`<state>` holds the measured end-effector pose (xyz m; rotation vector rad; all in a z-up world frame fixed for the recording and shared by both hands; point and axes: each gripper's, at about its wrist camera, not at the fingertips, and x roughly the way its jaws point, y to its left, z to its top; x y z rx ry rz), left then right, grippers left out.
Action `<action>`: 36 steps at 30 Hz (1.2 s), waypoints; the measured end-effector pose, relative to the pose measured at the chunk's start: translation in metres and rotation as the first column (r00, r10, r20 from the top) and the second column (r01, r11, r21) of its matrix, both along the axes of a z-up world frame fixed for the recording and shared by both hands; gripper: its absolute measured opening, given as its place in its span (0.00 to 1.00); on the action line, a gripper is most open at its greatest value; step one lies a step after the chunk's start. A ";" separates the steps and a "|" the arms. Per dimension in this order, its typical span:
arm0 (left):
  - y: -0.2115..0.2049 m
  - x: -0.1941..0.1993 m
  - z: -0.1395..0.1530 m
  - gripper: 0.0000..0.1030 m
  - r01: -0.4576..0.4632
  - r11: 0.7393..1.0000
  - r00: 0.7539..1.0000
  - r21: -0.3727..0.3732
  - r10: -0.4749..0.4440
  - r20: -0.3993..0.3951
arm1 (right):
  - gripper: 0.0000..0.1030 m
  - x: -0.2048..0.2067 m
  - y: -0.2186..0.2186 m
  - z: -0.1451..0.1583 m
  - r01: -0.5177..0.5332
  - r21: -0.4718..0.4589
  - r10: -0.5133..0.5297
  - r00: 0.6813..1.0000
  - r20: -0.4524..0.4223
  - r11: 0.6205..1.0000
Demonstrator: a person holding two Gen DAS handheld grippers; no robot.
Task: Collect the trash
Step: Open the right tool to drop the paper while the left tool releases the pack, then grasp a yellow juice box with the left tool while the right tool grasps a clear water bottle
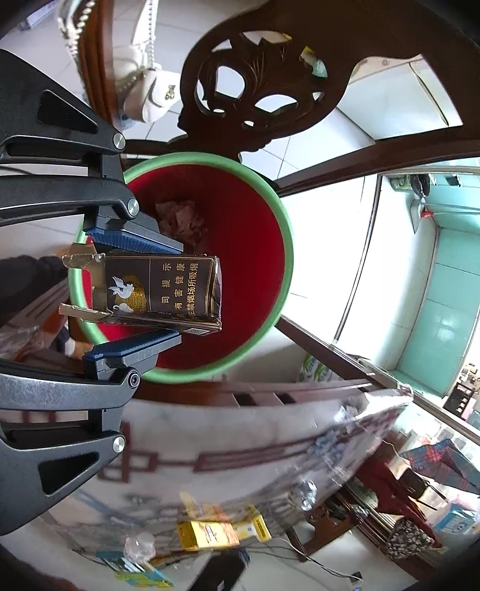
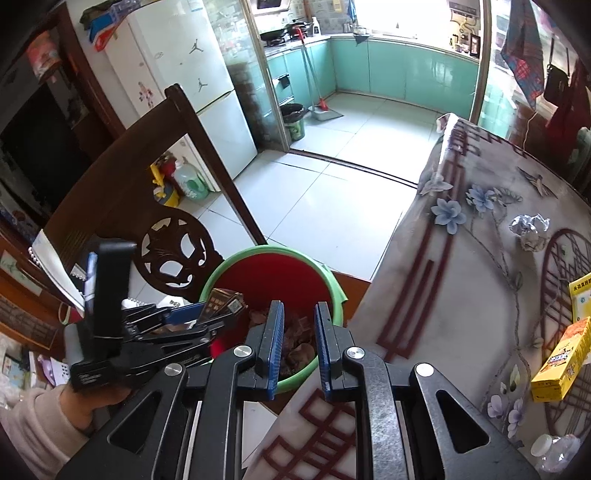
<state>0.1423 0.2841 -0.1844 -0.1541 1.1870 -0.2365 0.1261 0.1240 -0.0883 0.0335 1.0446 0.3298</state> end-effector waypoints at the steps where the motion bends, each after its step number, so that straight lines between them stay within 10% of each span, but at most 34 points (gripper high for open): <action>1: 0.000 0.003 -0.005 0.38 0.002 1.000 1.000 0.011 -0.002 -0.008 | 0.14 0.000 0.002 -0.001 -0.001 0.000 0.001 1.000 -0.002 1.000; 15: -0.003 0.013 -0.034 0.45 0.005 0.998 0.998 0.068 0.000 -0.068 | 0.15 0.002 0.006 0.001 0.005 -0.024 -0.005 1.000 -0.010 1.000; 36: 0.001 -0.032 0.024 0.51 -0.126 0.992 0.992 0.025 0.125 0.023 | 0.15 -0.017 -0.014 0.010 -0.012 -0.002 0.012 1.000 0.009 1.000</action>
